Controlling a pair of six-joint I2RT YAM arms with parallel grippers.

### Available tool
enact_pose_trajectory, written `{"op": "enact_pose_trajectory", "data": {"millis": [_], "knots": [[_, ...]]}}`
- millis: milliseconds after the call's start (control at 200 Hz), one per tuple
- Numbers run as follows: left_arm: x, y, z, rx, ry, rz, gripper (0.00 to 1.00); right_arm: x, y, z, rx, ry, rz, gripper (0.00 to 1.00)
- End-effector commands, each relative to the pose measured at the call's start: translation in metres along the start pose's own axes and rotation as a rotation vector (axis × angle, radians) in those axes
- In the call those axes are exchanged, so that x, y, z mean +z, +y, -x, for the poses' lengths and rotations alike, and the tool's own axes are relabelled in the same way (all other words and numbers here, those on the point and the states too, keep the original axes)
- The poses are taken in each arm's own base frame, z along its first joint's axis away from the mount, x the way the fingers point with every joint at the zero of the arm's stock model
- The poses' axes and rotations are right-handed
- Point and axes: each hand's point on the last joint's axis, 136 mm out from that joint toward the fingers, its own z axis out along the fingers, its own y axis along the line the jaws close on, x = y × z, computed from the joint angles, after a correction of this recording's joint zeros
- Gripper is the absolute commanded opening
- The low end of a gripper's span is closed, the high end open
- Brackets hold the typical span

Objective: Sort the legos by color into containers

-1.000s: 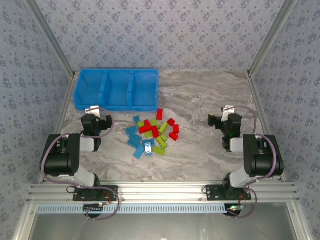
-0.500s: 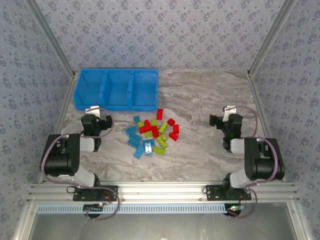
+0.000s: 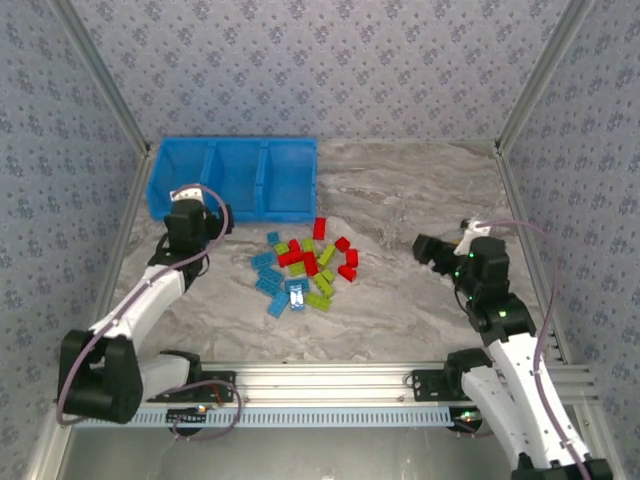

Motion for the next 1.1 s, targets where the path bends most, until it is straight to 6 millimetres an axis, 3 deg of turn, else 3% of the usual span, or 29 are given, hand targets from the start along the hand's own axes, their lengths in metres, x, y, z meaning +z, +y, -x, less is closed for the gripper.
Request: {"op": "enact_pose_trajectory", "data": {"millis": [0,60,130,275,390,525,735,1094], "knots": [[-0.037,-0.038,-0.059,-0.081,0.266,-0.109,0.99,-0.014,0.021,-0.088,0.028,0.417,0.052,0.88],[-0.053,-0.07,-0.068,-0.079,0.293,-0.21,0.99,-0.015,0.042,-0.107,-0.01,0.491,0.103,0.88],[-0.065,-0.092,-0.084,-0.021,0.329,-0.272,0.98,-0.018,0.066,-0.129,-0.075,0.55,0.184,0.88],[-0.068,-0.093,-0.111,0.073,0.416,-0.249,0.92,-0.024,0.083,-0.156,-0.171,0.585,0.206,0.89],[-0.059,-0.09,-0.129,0.093,0.464,-0.217,0.84,-0.027,0.084,-0.164,-0.195,0.606,0.205,0.89],[-0.043,-0.091,-0.136,0.116,0.492,-0.173,0.77,-0.028,0.078,-0.167,-0.183,0.6,0.193,0.89],[0.002,-0.074,-0.133,0.112,0.529,-0.045,0.79,-0.03,0.074,-0.172,-0.135,0.595,0.202,0.89],[0.037,-0.095,-0.153,0.067,0.606,-0.093,0.83,-0.027,0.063,-0.175,-0.108,0.581,0.158,0.88]]}}
